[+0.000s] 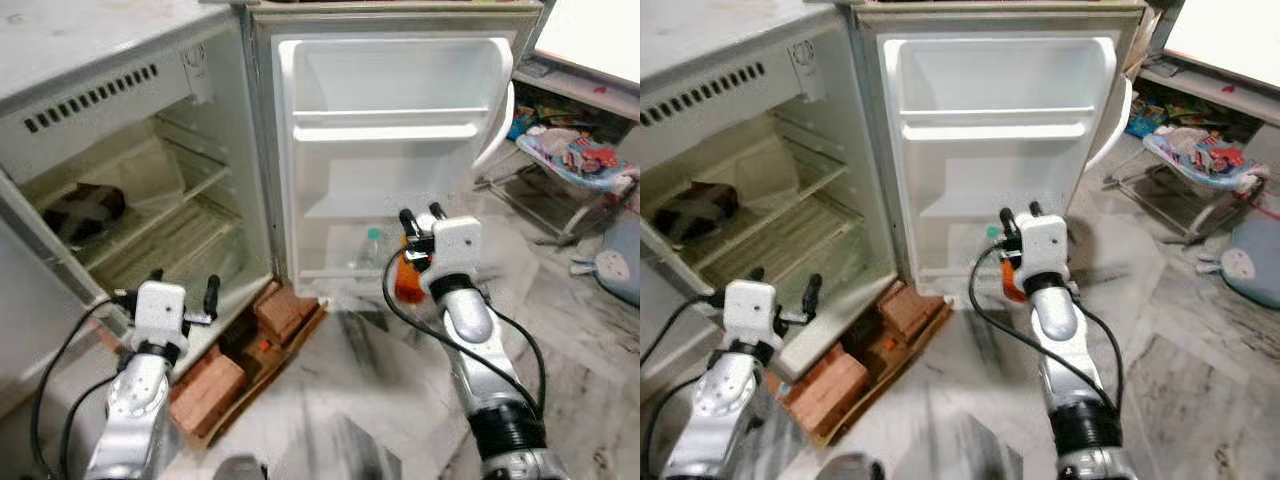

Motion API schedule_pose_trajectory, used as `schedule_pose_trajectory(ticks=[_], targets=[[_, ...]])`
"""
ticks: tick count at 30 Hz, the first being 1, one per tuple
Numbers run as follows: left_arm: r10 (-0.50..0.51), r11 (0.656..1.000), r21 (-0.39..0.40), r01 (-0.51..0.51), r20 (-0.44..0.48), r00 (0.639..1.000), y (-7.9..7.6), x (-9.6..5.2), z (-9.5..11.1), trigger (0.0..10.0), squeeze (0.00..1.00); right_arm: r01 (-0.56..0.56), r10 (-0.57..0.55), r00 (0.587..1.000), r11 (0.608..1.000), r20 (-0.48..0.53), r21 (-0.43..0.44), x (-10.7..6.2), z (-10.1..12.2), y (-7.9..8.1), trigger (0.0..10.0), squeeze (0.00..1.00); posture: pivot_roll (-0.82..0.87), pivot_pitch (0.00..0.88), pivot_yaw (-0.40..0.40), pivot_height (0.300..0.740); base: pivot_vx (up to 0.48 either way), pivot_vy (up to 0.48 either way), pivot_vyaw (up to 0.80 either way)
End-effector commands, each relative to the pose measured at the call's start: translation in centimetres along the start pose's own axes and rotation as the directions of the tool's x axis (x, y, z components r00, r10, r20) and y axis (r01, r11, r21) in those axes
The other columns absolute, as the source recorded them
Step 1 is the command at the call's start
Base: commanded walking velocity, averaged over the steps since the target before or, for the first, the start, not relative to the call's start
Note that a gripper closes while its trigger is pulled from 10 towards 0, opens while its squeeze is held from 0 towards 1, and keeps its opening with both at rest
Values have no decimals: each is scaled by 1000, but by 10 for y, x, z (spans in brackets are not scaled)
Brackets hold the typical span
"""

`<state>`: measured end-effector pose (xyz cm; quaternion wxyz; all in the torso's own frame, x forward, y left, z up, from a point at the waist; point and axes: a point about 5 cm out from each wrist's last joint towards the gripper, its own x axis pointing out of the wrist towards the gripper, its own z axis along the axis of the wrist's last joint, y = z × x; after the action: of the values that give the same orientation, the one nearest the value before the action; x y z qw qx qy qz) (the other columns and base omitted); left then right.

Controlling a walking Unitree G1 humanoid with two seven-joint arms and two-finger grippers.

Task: Restocking fridge

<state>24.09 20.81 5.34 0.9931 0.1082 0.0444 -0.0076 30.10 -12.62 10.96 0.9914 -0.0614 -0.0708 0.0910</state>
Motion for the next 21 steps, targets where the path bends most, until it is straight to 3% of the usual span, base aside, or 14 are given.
schedule_pose_trajectory(ticks=[1, 17, 21], targets=[[-18, 1000, -7, 18, -5, 1000, -7, 1, 0, 10000, 0, 40, -39, 999, 999, 23, -22, 0, 4, -14, 10000, 0, 103, 10, -30, 740, 480, 0, 0], [2, 1000, -26, -3, -28, 1000, -6, 3, -1, 10000, 0, 22, -22, 1000, 1000, 14, -4, 1, 2, -11, 10000, 0, 104, 15, -27, 740, 463, 15, 0], [6, 1000, -29, -7, -19, 1000, -5, 4, 0, 10000, 0, 18, -18, 1000, 1000, 9, 8, 0, 0, -10, 10000, 0, 103, 17, -27, 740, 161, 124, 0]])
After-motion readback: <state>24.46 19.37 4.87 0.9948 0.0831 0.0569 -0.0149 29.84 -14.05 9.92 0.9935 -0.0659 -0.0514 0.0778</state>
